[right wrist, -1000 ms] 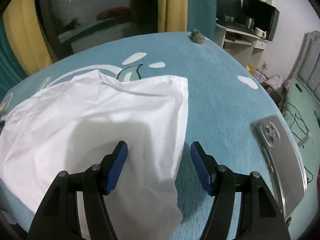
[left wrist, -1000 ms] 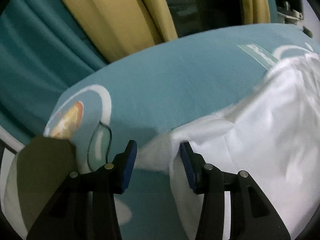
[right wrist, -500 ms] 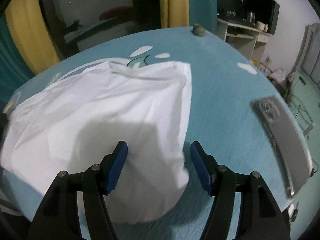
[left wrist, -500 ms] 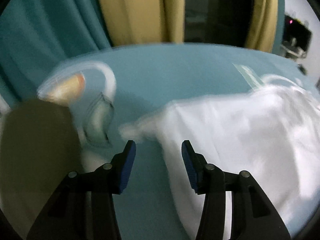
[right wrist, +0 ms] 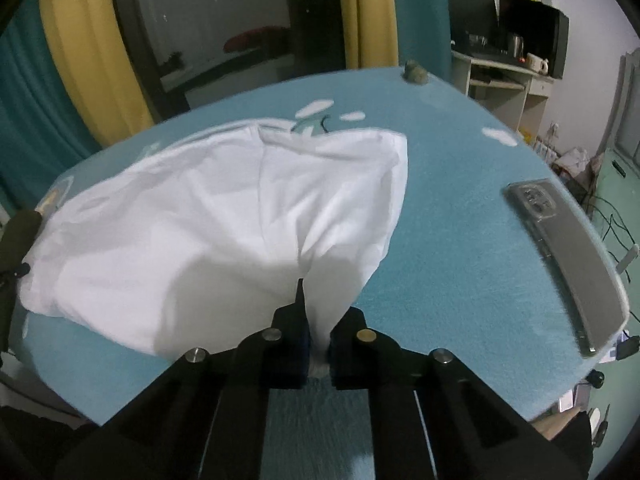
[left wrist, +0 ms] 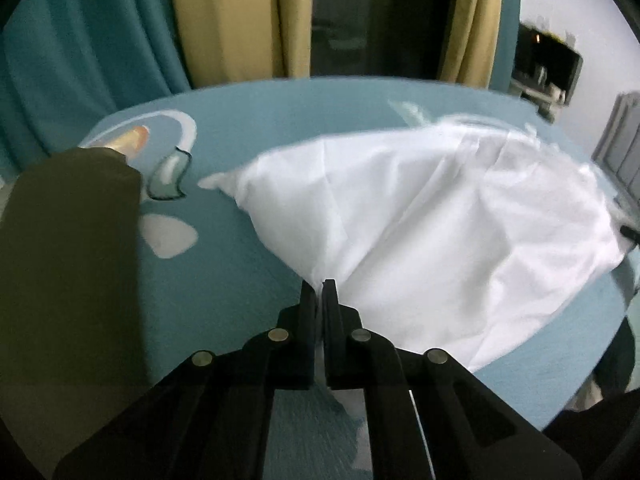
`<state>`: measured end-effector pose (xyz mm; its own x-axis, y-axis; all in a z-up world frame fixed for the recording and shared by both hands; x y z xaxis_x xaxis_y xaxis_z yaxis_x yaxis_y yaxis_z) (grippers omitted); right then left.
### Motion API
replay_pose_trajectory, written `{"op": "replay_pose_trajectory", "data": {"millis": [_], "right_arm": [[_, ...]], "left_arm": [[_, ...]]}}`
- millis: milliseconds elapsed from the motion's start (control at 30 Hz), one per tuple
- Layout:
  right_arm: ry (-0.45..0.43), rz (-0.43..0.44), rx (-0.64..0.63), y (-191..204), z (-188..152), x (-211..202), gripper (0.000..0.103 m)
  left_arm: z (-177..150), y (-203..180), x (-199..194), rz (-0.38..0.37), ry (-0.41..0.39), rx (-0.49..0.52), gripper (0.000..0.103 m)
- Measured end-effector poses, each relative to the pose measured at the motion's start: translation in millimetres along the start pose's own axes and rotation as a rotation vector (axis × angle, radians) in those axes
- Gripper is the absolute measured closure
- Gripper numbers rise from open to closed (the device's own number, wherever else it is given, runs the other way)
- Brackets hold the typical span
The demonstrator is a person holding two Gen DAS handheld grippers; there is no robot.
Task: Fold large clothes
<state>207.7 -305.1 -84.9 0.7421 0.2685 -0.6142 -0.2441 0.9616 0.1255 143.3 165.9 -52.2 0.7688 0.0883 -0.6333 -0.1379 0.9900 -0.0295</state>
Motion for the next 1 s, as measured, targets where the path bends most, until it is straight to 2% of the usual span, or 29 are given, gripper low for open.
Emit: {"op": "replay_pose_trajectory", "data": {"millis": [200,367,467,567,700,767,933,1000], "right_arm": [[0.004,0.019,-0.005,0,-6,-13,0.097],[0.032,0.025,0.006,-4,-20,-14,0.097],[0.071,0.021,-0.002,-8,-30,-8,0.097],[0.072,0.019,0.005,-10,-32,-8,0.096],[0.081,0.000,-0.014,-15,-24,-9,0.081],[0.080,-0.020,-0.023,-21,-19,-12,0.067],[0.028,-0.086,-0.031,-46,2,-29,0.062],[-0.013,-0.052,0.012,-53,16,-29,0.062]], "left_arm": [[-15,12,-13,-0.022,0.038,-0.070,0.100],[-31,13,-18,-0.027,0.076,-0.082,0.100],[-44,15,-10,-0.035,0.140,-0.078,0.099],[-42,14,-7,-0.029,0.148,-0.070,0.098],[-27,15,-5,0.018,0.138,-0.030,0.091],[-18,17,-6,0.032,0.121,-0.020,0.087],[8,24,-6,0.062,0.069,-0.021,0.074],[16,25,4,0.057,0.065,-0.026,0.072]]}}
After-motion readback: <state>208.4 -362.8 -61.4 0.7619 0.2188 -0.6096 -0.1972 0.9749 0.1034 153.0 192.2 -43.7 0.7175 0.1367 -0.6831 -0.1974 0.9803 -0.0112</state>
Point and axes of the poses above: each gripper's, at about its wrist camera, not at the fingertips, and x roughly the way its jaws point, y to its left, z to its top, the point moved 4 cm from there along x, roughly the way its jaws point, and after that the axes turned 11 degrees about -y, right-handed, at the moved point
